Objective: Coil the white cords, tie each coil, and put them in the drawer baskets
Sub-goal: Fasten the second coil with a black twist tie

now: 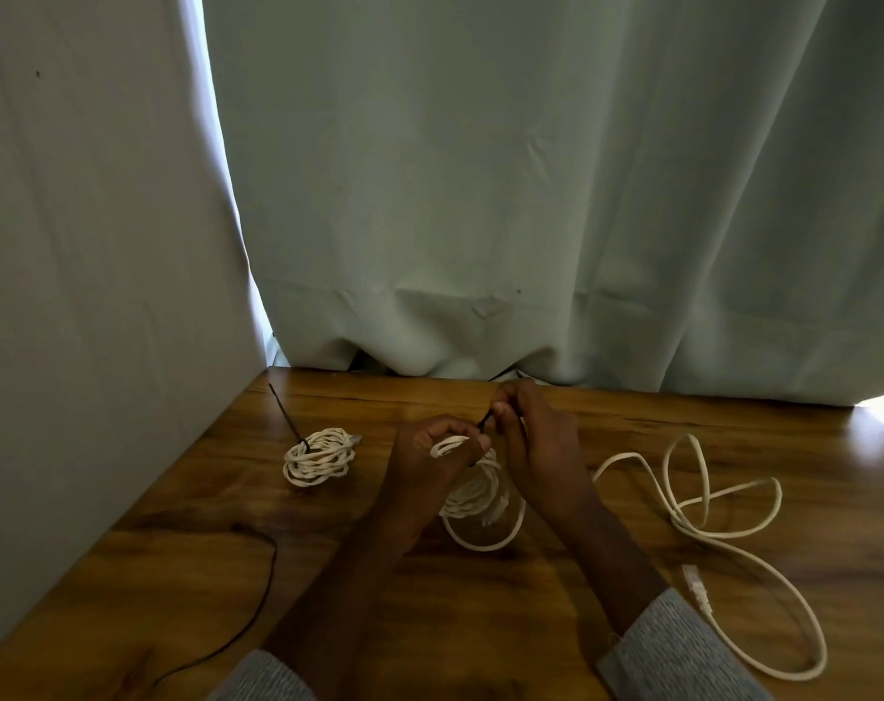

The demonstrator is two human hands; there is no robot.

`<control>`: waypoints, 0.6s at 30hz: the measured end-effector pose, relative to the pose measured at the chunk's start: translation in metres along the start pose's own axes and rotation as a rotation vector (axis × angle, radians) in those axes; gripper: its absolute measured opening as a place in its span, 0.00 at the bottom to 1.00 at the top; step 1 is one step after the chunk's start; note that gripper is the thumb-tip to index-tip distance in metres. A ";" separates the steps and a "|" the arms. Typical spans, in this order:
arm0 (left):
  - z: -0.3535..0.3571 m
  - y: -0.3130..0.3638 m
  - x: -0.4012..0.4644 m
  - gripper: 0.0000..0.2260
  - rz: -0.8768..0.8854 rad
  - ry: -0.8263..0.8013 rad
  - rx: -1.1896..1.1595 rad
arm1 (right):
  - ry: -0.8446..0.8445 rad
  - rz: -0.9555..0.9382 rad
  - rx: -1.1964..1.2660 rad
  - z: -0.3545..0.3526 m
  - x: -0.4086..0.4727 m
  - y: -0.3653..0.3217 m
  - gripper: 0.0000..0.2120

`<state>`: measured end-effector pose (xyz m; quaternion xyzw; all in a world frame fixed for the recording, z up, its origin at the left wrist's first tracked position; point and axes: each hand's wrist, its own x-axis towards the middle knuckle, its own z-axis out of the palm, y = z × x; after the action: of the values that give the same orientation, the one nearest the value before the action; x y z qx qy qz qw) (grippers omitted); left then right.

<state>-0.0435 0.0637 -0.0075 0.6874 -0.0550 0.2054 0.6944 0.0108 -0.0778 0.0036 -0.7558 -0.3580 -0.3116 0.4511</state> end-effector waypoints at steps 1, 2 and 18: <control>0.000 -0.001 0.000 0.03 0.012 -0.005 0.005 | 0.001 0.016 0.016 -0.001 0.000 0.001 0.04; 0.001 -0.001 0.000 0.05 0.020 -0.011 0.011 | 0.008 0.030 0.030 -0.002 0.001 0.001 0.04; 0.009 0.004 -0.004 0.05 0.012 -0.067 -0.034 | 0.304 0.383 0.382 -0.011 0.007 -0.004 0.06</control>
<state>-0.0469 0.0539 -0.0050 0.6818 -0.0860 0.1852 0.7024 0.0100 -0.0846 0.0155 -0.6557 -0.1894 -0.2573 0.6841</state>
